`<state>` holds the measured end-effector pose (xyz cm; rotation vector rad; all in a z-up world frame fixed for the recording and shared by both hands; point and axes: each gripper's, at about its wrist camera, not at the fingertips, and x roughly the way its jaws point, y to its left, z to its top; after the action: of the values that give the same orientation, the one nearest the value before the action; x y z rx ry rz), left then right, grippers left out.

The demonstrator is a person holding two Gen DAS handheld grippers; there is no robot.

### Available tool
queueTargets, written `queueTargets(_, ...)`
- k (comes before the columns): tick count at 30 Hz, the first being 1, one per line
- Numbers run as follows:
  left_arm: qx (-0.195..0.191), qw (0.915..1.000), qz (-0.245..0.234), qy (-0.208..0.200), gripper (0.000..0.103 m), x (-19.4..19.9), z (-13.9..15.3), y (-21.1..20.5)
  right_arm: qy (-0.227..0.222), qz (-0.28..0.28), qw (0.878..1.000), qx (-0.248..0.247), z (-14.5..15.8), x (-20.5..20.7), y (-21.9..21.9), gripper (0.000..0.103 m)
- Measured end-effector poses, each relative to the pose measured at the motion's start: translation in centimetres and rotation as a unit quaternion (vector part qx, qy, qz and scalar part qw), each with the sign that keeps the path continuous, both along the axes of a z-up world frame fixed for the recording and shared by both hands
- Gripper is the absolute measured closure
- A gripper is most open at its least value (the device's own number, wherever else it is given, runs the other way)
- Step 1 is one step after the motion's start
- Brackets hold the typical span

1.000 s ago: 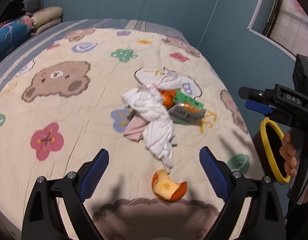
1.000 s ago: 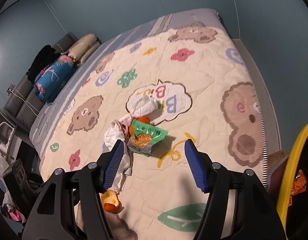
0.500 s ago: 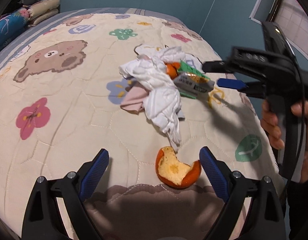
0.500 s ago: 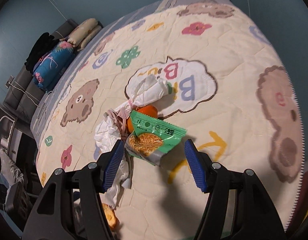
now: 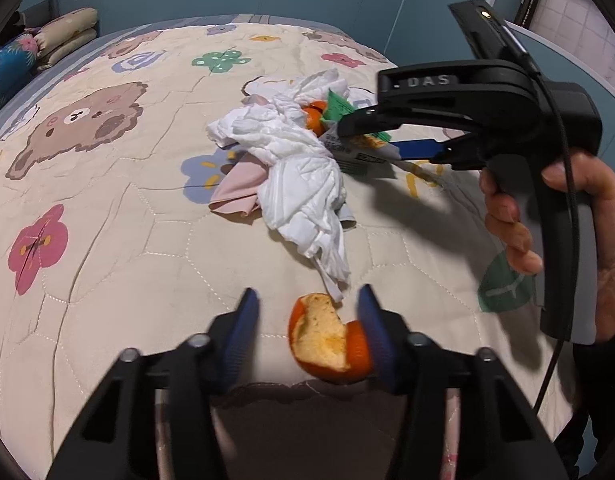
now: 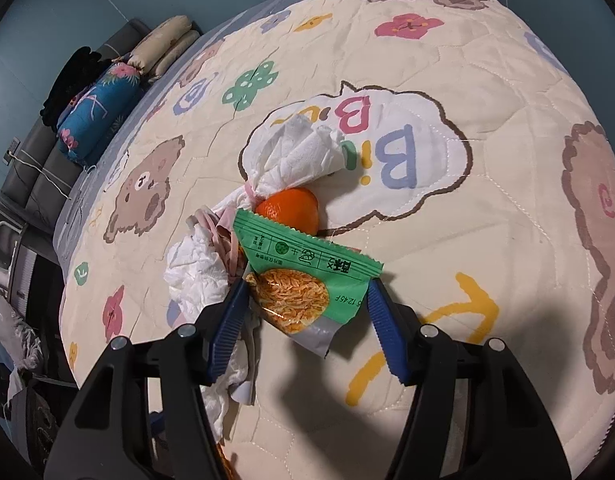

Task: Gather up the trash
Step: 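Grasp the orange peel with the left tool while the right tool grasps the green packet, then carry the orange peel and green packet to the yellow bin and release both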

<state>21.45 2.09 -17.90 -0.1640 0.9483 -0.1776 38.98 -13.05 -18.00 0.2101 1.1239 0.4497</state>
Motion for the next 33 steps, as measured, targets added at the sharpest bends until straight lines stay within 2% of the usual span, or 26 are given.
queueTargets(1,0.001,1.0000,-0.003,0.000,0.066,0.0,0.0,-0.1,0.000,0.002,1.000,-0.002,-0.1,-0.1,0.1,0.049)
queueTargets(3,0.006,0.9999,-0.008,-0.001,0.080,-0.2,-0.1,-0.3,0.000,0.008,1.000,-0.008,-0.3,-0.2,0.5,0.051)
queueTargets(5,0.014,0.9998,-0.010,-0.004,0.084,-0.3,0.0,-0.5,0.001,0.009,1.000,-0.015,-0.4,-0.4,0.6,0.056)
queueTargets(6,0.016,0.9998,-0.012,-0.004,0.089,-0.4,0.0,-0.6,0.001,0.010,1.000,-0.017,-0.4,-0.4,0.7,0.058)
queueTargets(8,0.011,0.9998,-0.015,-0.001,0.095,-0.4,0.0,-0.5,0.001,0.013,1.000,-0.018,-0.4,-0.6,0.8,0.067)
queueTargets(15,0.008,0.9998,-0.017,-0.006,0.096,-0.8,0.6,-0.4,-0.012,0.015,0.999,-0.032,0.2,-1.4,1.3,0.073)
queueTargets(16,0.008,0.9998,-0.017,-0.007,0.096,-0.8,0.7,-0.4,-0.014,0.017,0.999,-0.030,0.3,-1.5,1.3,0.102)
queueTargets(21,0.007,0.9998,-0.018,-0.011,0.097,-1.1,1.2,-0.3,-0.022,0.019,0.999,-0.031,1.6,-2.0,1.1,0.102)
queueTargets(33,0.001,0.9995,-0.008,-0.029,0.097,-1.8,3.2,0.9,-0.034,0.008,0.999,0.003,4.6,-4.1,-1.7,0.102)
